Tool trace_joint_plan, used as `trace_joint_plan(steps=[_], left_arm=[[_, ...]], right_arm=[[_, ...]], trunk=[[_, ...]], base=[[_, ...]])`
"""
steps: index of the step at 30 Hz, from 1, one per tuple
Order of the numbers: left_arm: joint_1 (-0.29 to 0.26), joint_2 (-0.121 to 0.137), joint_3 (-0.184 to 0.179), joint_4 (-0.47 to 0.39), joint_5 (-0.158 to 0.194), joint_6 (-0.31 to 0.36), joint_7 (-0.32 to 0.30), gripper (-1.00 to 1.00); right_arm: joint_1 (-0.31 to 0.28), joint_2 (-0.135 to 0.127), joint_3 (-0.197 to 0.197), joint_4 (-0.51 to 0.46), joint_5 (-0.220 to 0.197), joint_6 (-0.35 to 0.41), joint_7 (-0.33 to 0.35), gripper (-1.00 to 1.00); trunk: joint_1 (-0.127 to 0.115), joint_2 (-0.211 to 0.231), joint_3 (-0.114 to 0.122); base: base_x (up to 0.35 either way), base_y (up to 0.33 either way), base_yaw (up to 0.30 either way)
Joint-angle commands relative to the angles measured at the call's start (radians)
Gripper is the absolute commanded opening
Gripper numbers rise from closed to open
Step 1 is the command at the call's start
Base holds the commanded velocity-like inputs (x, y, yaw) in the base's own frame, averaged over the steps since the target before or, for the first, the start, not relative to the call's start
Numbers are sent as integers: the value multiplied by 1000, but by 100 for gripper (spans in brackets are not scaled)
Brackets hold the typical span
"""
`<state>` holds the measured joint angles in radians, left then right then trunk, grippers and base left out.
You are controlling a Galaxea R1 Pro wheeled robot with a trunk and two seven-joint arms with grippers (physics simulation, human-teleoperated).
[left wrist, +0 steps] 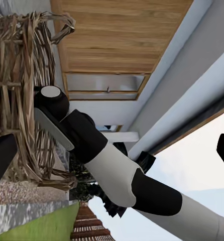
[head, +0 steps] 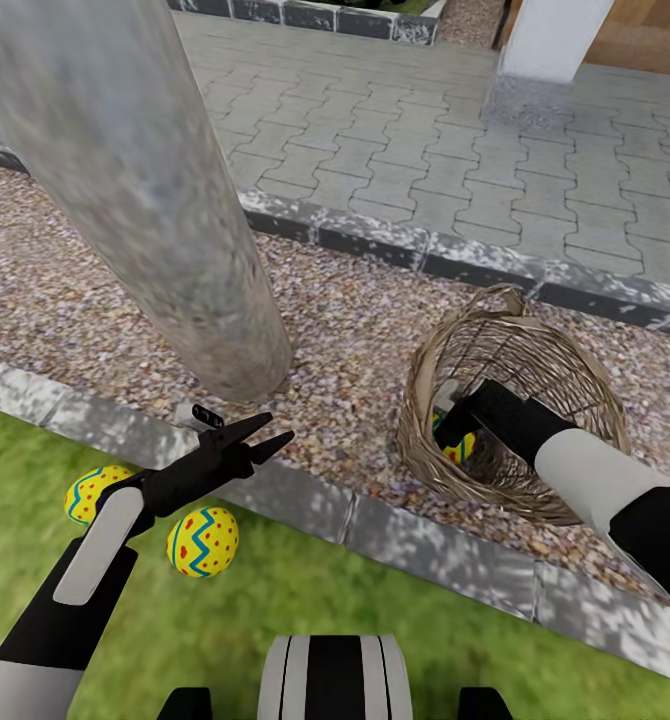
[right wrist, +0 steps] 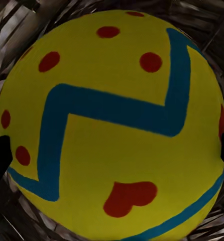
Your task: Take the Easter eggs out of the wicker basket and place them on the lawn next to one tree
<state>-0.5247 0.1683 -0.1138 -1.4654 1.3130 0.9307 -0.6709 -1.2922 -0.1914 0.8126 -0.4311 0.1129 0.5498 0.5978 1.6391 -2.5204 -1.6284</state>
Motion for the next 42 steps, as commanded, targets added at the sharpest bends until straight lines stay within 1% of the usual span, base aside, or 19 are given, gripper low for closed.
trace_joint_plan(steps=[1,6,8,10,14,18,20,21,25,29,39,41,42], left_arm=[[-1,0,-1,0,3,4,-1,100],[-1,0,-1,1,3,4,-1,100],[-1,0,-2,1,3,5,-1,100],[-1,0,-3,1,4,4,-1,100],[-1,0,-3,0,4,5,-1,100],[-1,0,-3,0,4,5,-1,100],[-1,0,-3,0,5,5,-1,100],[-1,0,-3,0,4,5,-1,100],[-1,0,-3,0,4,5,-1,100],[-1,0,-16,0,4,5,-1,100],[-1,0,-18,0,4,5,-1,100],[-1,0,-18,-1,4,5,-1,100],[-1,0,-18,-1,4,5,-1,100]], right_arm=[[34,-1,2,22,13,2,7,-100],[34,0,2,21,13,2,8,-100],[34,0,2,20,13,2,7,-100],[34,0,2,20,13,2,7,-100],[34,0,2,20,14,2,6,-100],[34,0,2,20,14,2,5,-100],[34,0,2,19,14,2,5,-100],[34,0,2,19,14,2,5,-100],[34,0,2,18,14,2,5,-100],[34,0,2,18,15,2,5,-100],[34,-1,2,20,15,7,5,-100],[34,-2,2,22,15,11,-9,-100],[34,-2,3,22,15,26,-15,-100]], trunk=[[1,0,-5],[1,-1,-8],[0,0,-1],[0,0,-1],[-1,1,11],[-1,1,11],[-2,1,19],[-2,1,19],[-4,2,34],[-6,3,50],[-10,5,88],[-11,6,96],[-11,6,100]], base=[[0,0,0],[0,0,0],[0,0,0],[0,0,0],[0,0,0],[0,0,0],[0,0,0],[0,0,0],[0,0,0],[0,0,0],[0,0,0],[0,0,0],[0,0,0]])
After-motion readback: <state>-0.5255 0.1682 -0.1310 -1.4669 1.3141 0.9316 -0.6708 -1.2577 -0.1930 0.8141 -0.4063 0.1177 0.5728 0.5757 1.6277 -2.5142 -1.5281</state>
